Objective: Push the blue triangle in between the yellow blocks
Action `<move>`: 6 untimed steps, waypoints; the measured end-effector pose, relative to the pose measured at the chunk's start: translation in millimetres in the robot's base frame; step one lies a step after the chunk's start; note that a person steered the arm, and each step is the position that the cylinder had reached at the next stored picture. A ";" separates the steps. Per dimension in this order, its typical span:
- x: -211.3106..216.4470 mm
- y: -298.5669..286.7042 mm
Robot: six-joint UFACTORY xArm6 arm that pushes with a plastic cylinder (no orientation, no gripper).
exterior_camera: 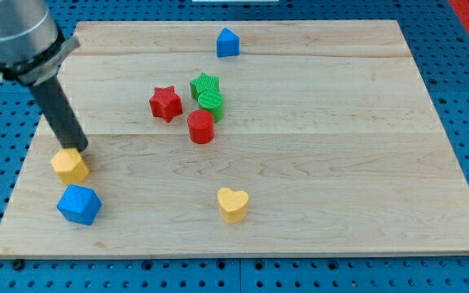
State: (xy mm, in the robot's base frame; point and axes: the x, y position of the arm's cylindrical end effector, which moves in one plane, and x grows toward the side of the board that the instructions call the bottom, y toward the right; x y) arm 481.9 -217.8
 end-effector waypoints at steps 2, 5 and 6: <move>25.8 132.1; 77.6 252.5; 73.6 169.7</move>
State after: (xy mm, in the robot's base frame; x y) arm 555.5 -48.2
